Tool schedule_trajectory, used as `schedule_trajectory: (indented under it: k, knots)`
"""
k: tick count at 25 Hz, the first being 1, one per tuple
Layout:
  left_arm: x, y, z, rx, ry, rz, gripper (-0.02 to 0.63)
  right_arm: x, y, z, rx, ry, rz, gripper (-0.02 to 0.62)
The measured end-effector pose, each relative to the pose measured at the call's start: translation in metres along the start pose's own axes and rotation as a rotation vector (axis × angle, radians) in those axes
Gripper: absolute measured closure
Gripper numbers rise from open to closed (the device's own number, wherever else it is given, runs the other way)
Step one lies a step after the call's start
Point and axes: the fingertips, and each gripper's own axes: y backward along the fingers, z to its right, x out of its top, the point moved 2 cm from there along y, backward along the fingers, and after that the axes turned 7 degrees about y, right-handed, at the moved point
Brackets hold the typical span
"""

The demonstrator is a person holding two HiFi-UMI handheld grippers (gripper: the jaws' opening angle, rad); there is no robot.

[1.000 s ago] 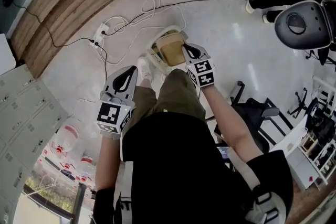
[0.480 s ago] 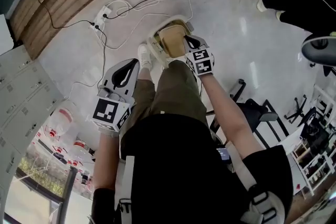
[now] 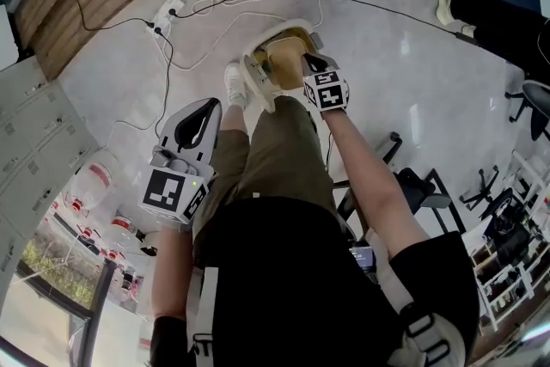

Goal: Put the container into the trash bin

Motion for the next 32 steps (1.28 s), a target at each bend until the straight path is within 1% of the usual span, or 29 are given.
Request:
schedule_trajectory:
  k: [9,13,19,22,26,32]
  knots:
    - [-0.007,-0.012,-0.017,0.042,0.028,-0.018,0.597,-0.021,-0.047,0.015,0.017,-0.003,-0.083,0.571]
    - [-0.016,-0.015,-0.023,0.053,0.041,-0.031,0.597,-0.03,-0.066,0.02,0.017,0.012,-0.118,0.571]
    - [-0.033,-0.022,-0.032,0.079,0.079,-0.046,0.597,-0.043,-0.094,0.029,0.012,0.006,-0.167,0.571]
    - [-0.04,-0.025,-0.036,0.094,0.095,-0.058,0.597,-0.051,-0.107,0.032,0.009,0.003,-0.186,0.571]
    - [-0.048,-0.026,-0.041,0.099,0.115,-0.05,0.597,-0.059,-0.123,0.031,0.014,0.002,-0.206,0.571]
    - [-0.057,-0.026,-0.046,0.111,0.137,-0.057,0.597,-0.06,-0.141,0.032,0.012,0.026,-0.221,0.571]
